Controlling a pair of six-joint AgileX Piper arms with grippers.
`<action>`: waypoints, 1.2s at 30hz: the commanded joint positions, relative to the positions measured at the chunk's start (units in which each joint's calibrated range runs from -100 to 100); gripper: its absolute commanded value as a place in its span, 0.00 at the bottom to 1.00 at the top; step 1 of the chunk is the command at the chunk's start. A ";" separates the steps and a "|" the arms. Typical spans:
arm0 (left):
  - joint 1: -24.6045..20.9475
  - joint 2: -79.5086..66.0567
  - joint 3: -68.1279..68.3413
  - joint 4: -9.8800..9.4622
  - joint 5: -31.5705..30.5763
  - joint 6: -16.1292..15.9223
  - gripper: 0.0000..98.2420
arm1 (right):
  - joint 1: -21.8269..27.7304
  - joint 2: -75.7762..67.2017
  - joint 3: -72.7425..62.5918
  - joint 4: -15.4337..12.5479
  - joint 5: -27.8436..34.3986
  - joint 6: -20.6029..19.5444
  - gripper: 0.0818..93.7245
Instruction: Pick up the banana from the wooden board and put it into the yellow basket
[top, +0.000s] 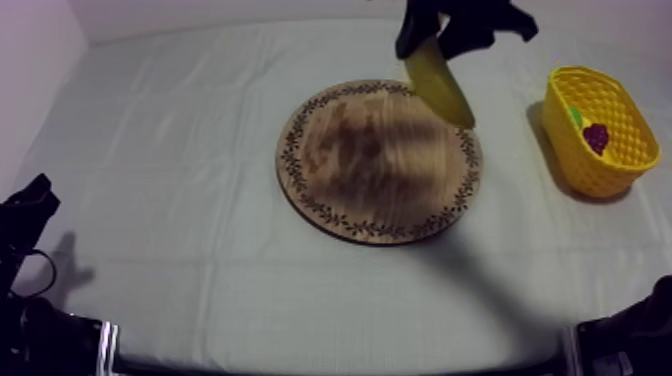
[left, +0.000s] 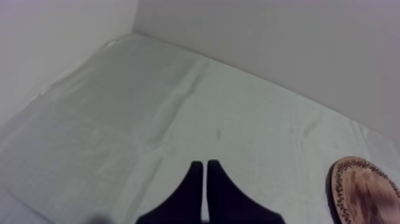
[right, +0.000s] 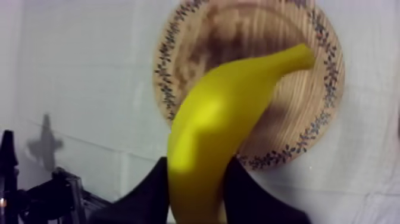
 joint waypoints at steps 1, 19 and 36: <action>-0.02 0.02 0.03 -0.01 -0.01 0.00 0.00 | 0.21 -0.52 -2.10 0.33 1.03 0.50 0.21; -0.02 0.02 0.03 -0.01 -0.01 0.00 0.00 | 12.44 -5.99 1.95 4.35 2.51 11.85 0.21; -0.02 0.02 0.03 -0.01 -0.01 0.00 0.00 | 30.77 -6.43 13.81 10.52 -7.22 24.10 0.23</action>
